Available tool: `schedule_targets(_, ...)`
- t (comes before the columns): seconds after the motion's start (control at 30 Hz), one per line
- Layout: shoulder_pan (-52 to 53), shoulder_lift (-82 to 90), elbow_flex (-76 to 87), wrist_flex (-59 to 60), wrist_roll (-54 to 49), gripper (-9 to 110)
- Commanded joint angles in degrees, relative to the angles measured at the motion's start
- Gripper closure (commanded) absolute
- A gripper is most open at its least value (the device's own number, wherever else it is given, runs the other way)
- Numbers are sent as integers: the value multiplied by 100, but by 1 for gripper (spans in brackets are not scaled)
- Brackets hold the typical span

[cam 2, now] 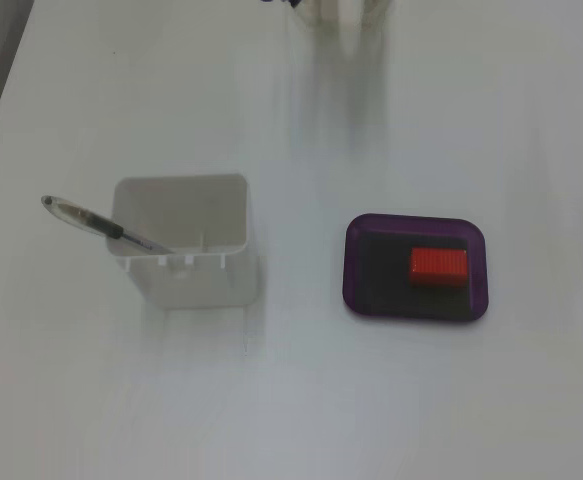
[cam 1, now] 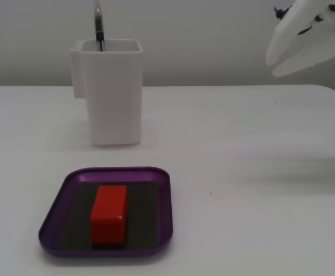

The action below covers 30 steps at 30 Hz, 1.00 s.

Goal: Remove the cube from the box.

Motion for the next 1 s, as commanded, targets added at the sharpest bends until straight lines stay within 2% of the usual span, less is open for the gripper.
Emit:
schedule_targets(0.0, -62, -1731, -1389, 0, 26, 94)
schedule_targets(0.13, -79, -3234, -2637, 132, 70, 89)
schedule_targets(0.47, -976, -5906, -4843, 360, 1362, 84)
schedule_targets(0.97, -1081, -9044, -7146, -35, 1617, 82)
